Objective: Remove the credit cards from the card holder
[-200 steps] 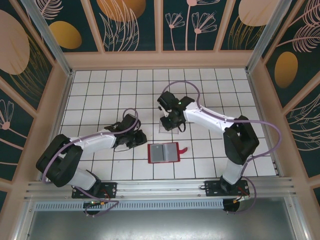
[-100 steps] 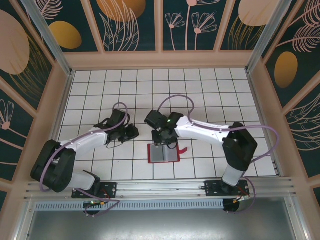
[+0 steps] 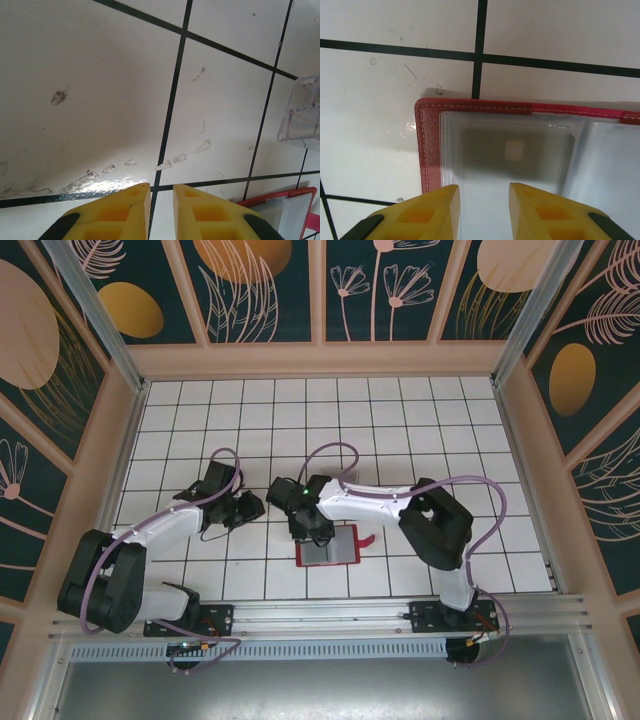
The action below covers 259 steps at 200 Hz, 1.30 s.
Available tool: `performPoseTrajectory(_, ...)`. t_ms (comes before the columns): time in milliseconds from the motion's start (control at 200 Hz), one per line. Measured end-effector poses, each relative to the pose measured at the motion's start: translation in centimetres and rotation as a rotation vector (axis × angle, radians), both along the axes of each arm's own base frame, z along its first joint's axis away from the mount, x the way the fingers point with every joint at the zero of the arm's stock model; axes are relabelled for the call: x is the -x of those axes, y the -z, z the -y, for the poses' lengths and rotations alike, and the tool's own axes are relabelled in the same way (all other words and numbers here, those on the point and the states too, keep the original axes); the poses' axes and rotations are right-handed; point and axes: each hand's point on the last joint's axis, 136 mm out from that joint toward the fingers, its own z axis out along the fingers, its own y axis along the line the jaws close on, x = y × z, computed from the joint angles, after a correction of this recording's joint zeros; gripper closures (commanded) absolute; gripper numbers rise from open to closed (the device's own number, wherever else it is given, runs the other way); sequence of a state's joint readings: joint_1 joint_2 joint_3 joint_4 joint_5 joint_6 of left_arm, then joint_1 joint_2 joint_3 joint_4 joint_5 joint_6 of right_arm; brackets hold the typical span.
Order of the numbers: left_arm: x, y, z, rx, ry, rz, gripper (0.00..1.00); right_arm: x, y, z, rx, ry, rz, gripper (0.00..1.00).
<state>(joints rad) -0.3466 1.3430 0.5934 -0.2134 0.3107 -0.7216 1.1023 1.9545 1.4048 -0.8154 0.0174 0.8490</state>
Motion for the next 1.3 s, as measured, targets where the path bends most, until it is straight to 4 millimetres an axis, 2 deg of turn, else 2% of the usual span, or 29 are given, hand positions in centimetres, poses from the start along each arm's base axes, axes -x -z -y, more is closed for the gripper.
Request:
performPoseTrajectory(190,0.2,0.1,0.1,0.007,0.005,-0.005,0.79,0.3,1.0,0.3,0.031,0.002,-0.016,0.67)
performPoseTrajectory(425,0.4,0.1,0.2,0.016,0.011,-0.013,0.79,0.4,1.1,0.3,0.036,0.003,-0.018,0.7)
performPoseTrajectory(775,0.4,-0.3,0.3,0.026,0.014,0.0,0.79,0.3,1.2,0.5,0.041,0.021,-0.018,0.96)
performPoseTrajectory(911,0.5,-0.7,0.7,0.048,0.025,0.003,0.79,0.3,1.1,0.4,0.038,0.021,-0.017,0.98)
performPoseTrajectory(1096,1.2,-1.4,1.9,0.075,0.066,0.01,0.79,0.2,0.6,-0.5,-0.014,0.021,-0.013,0.99)
performPoseTrajectory(1296,3.1,-1.2,4.6,0.092,0.14,-0.021,0.8,-0.3,-1.5,-0.9,-0.132,0.042,0.005,0.99)
